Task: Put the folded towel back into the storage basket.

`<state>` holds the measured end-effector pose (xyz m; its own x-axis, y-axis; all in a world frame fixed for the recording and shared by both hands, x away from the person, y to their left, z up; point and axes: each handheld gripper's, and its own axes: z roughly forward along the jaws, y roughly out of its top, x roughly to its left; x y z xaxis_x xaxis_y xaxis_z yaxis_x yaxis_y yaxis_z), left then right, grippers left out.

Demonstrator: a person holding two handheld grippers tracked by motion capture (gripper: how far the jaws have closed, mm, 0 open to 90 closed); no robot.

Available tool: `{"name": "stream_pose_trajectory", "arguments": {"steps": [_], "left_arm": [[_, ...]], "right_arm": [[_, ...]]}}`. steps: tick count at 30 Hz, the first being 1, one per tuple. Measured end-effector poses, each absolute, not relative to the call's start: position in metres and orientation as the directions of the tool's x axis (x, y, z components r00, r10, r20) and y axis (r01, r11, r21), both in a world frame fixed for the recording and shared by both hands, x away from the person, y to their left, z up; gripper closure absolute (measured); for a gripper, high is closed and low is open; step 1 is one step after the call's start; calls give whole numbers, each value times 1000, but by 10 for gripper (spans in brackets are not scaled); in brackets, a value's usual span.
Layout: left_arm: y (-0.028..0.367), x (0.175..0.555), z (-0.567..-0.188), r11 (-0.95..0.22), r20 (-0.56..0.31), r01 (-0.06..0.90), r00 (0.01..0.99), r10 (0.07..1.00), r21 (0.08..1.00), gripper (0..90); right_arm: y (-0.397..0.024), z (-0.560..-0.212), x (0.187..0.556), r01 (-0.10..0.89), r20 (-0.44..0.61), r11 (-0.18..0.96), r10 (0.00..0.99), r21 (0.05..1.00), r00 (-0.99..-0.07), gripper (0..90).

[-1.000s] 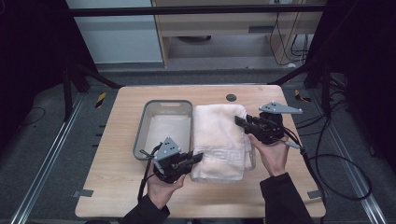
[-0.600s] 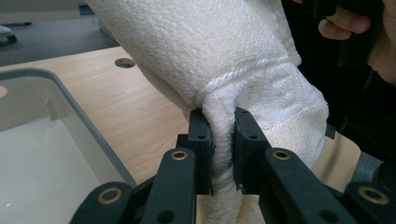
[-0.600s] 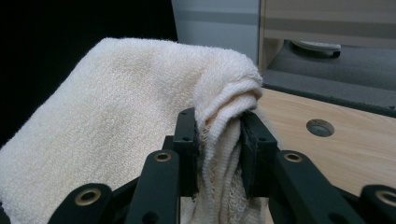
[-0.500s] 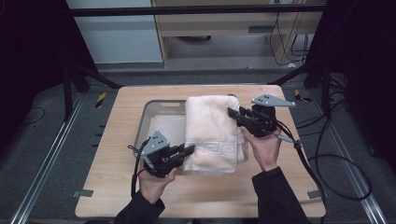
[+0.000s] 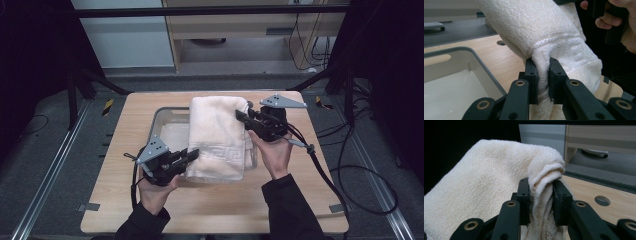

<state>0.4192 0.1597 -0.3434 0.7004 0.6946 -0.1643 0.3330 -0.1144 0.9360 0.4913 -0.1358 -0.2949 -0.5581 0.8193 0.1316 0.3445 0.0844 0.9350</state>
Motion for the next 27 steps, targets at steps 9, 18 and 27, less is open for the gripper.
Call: {"name": "stream_pose_trajectory", "arguments": {"steps": [9, 18, 27], "left_arm": [[175, 422, -338, -102, -154, 324, 675, 722, 941, 794], [196, 423, -331, -72, -164, 321, 647, 744, 944, 794], [215, 424, -326, -49, -166, 313, 623, 764, 948, 794]], "right_arm": [[-117, -287, 497, 328, 116, 92, 817, 940, -564, 714], [-94, -276, 504, 316, 107, 102, 808, 943, -579, 714], [-71, -268, 511, 303, 95, 111, 801, 947, -591, 714]]}}
